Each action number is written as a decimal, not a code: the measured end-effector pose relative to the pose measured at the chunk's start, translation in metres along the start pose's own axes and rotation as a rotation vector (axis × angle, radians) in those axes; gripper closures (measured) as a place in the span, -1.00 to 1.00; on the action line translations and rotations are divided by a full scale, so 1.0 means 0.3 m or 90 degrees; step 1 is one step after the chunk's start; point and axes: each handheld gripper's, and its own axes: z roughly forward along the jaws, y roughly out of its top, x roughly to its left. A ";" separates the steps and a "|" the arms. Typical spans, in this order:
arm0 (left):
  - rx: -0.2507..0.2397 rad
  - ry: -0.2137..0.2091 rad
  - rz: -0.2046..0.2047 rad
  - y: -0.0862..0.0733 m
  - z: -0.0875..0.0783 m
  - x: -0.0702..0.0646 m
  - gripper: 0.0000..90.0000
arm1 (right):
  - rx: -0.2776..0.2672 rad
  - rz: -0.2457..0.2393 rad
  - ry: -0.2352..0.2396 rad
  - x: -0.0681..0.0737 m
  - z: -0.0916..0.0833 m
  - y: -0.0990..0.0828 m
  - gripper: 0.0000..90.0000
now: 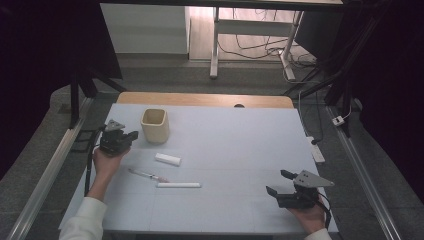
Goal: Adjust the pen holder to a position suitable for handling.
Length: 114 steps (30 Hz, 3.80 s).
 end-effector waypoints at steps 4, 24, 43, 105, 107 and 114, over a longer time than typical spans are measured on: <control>0.002 0.002 -0.007 0.006 0.024 0.017 0.97 | 0.003 0.001 -0.004 0.003 -0.004 -0.003 -0.61; 0.012 0.008 -0.032 0.035 0.085 0.086 0.97 | 0.007 0.002 -0.007 0.007 -0.004 -0.011 -0.60; 0.042 0.012 -0.035 0.084 0.159 0.131 0.97 | 0.005 0.004 0.001 0.006 0.001 -0.011 -0.60; 0.054 -0.001 -0.007 0.121 0.222 0.086 0.98 | 0.005 0.002 0.004 0.004 0.007 -0.007 -0.59; 0.053 -0.003 -0.010 0.120 0.223 0.087 0.98 | 0.006 0.002 0.004 0.005 0.008 -0.007 -0.59; 0.060 0.000 -0.006 0.114 0.239 0.085 0.98 | 0.005 0.004 0.002 0.004 0.010 -0.008 -0.59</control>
